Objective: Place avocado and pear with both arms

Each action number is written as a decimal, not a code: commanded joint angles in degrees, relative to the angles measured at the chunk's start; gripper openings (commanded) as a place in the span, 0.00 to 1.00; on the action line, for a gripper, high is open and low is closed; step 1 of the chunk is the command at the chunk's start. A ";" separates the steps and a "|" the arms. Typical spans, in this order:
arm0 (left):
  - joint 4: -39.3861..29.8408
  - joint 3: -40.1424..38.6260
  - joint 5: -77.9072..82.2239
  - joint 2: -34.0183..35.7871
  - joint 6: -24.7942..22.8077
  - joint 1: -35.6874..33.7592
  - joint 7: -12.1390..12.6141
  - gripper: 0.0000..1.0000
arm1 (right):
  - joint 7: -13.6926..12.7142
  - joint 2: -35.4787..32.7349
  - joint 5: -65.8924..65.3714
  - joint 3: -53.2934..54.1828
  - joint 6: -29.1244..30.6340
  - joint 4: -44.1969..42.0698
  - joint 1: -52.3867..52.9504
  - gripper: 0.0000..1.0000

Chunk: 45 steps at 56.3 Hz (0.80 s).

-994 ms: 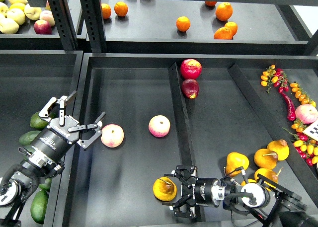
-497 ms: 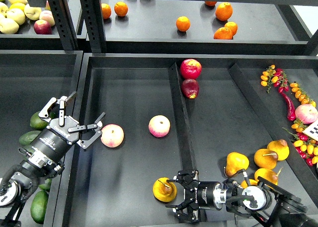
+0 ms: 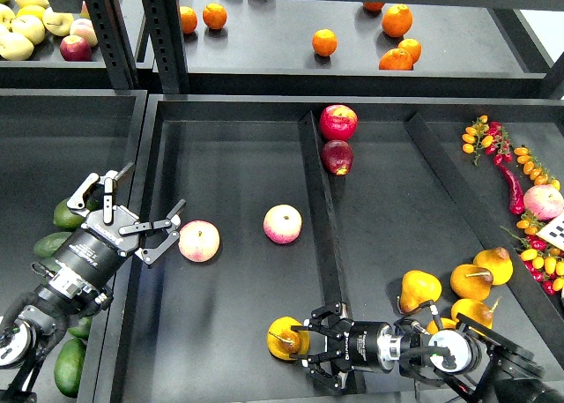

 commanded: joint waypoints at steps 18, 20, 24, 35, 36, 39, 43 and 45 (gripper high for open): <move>0.08 0.00 0.00 0.00 0.00 0.00 0.00 0.99 | 0.02 -0.04 2.85 1.74 -0.05 0.96 1.06 0.35; 0.08 0.00 0.00 0.00 0.00 0.00 0.00 0.99 | 0.02 -0.04 2.85 2.44 -0.05 0.96 1.24 0.35; 0.08 0.09 0.00 0.00 0.00 0.00 0.00 0.99 | 0.02 -0.13 2.94 3.59 -0.14 1.40 1.59 0.35; 0.08 0.09 0.00 0.00 0.00 0.00 0.00 0.99 | 0.02 -0.66 2.94 7.72 -0.75 2.98 2.20 0.35; 0.08 0.09 0.00 0.00 0.00 0.00 0.00 0.99 | 0.02 -0.83 2.94 8.07 -0.84 3.07 2.29 0.35; 0.08 0.09 0.00 0.00 0.00 0.00 0.00 0.99 | 0.02 -1.36 2.94 9.74 -0.93 3.68 2.64 0.35; 0.08 0.09 0.00 0.00 0.00 0.00 0.00 0.99 | 0.02 -2.15 2.94 12.02 -1.02 4.56 2.73 0.35; 0.08 0.27 0.00 0.00 0.00 0.00 0.00 0.99 | 0.02 -3.55 2.94 13.52 -1.19 5.44 2.73 0.35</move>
